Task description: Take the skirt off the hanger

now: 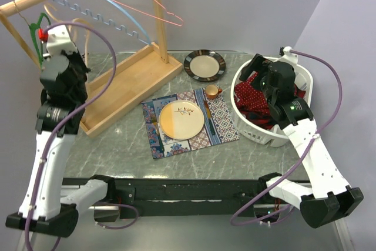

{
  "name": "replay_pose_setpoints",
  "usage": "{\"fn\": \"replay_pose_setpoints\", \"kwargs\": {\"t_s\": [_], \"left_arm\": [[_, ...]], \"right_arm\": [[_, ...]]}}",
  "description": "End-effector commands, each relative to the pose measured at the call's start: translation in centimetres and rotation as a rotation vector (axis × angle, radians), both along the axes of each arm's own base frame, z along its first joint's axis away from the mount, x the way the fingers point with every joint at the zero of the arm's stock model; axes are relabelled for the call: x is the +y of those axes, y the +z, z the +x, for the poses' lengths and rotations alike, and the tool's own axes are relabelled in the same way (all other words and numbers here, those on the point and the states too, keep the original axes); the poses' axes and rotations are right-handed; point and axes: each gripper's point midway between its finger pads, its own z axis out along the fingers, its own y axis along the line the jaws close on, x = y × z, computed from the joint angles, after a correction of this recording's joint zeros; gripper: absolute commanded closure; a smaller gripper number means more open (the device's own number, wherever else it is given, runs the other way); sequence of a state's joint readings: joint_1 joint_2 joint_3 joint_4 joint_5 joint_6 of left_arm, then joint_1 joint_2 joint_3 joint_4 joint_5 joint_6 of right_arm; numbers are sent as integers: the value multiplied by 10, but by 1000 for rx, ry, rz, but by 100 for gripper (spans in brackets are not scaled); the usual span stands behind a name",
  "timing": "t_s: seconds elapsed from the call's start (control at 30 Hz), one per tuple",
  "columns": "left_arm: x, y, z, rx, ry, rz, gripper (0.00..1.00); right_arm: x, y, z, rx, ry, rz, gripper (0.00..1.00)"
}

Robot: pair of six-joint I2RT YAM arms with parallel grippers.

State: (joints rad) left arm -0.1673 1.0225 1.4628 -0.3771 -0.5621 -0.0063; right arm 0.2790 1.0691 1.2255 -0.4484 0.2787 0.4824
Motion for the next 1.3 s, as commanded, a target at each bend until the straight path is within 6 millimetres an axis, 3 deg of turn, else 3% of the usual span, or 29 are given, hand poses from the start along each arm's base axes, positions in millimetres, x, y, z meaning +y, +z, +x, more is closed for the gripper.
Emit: {"fn": "replay_pose_setpoints", "kwargs": {"t_s": [0.0, 0.17, 0.33, 0.53, 0.63, 0.8, 1.0, 1.27], "left_arm": [[-9, 25, -31, -153, -91, 24, 99], [-7, 30, -46, -168, -98, 44, 99], [-11, 34, -43, -148, -118, 41, 99], [-17, 60, -58, -275, -162, 14, 99], [-11, 67, -51, -263, -121, 27, 99], [-4, 64, -29, -158, -53, 24, 99], [5, 72, -24, -189, 6, 54, 99], [10, 64, -10, -125, 51, 91, 99]], "right_arm": [[2, 33, -2, -103, -9, 35, 0], [5, 33, -4, -106, 5, 38, 0], [7, 26, -5, -112, 9, 48, 0], [6, 8, -1, -85, 4, 22, 0], [11, 9, -3, -100, 31, 38, 0], [13, 3, -5, -127, 44, 53, 0], [17, 1, -6, -132, 76, 48, 0], [23, 7, -10, -164, 116, 62, 0]]}}
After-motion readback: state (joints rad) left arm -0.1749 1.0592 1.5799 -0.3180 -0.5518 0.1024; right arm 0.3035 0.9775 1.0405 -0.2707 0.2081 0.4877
